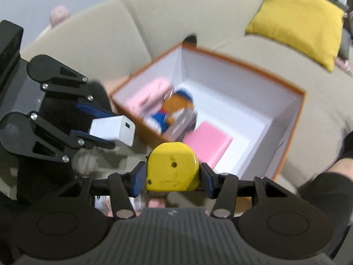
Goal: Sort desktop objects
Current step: 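Carry the white charger and yellow tape measure over the orange box with both grippers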
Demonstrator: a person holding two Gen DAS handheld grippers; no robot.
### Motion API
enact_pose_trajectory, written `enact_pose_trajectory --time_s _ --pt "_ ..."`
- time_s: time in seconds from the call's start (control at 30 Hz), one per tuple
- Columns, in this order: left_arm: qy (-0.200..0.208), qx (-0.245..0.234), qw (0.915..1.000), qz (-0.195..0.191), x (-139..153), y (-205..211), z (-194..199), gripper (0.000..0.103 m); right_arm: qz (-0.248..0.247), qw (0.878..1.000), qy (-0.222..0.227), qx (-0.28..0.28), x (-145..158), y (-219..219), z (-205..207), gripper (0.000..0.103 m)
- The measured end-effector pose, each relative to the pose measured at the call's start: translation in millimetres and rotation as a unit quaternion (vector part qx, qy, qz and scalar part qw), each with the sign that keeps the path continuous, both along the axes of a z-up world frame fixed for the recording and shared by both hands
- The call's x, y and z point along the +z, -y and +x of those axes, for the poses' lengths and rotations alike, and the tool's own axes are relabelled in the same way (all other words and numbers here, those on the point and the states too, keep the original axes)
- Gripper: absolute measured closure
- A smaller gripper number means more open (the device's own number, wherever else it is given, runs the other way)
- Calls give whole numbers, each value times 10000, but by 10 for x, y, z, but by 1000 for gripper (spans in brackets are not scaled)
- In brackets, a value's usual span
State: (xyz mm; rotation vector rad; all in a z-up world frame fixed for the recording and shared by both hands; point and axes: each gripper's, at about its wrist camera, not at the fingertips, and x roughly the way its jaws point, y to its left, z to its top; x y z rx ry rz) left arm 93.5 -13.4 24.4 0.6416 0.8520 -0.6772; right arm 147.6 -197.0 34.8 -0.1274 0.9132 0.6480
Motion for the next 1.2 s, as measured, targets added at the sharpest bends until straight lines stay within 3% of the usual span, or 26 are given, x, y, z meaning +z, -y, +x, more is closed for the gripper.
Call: enact_pose_trajectory --time_s 0.13,0.3,0.5,0.67,0.77,0.9,1.2 --pt "274 -503 9982 187 43 305 248 64 -79 9991 270 -305 205 165 199 49" --pt "-50 -960 9946 396 -66 696 775 64 -190 9968 144 -766 174 376 634 49" --pt "-580 -1287 9885 537 -502 1032 1265 64 -228 9957 -115 -886 -109 410 1038 49" --pt "-1167 -765 9891 476 -808 1063 1566 64 -273 9957 -234 -850 -311 410 1165 49" --pt "-1543 -202 9871 367 -903 1034 1689 64 -253 9966 -323 -708 -412 355 1212 49" --pt "-1624 230 9860 313 -994 1026 1729 64 -258 9970 -391 -612 -506 279 1283 49" --pt "-2178 1741 9603 48 -1205 903 1945 64 -526 9968 -362 -474 -565 151 1352 49"
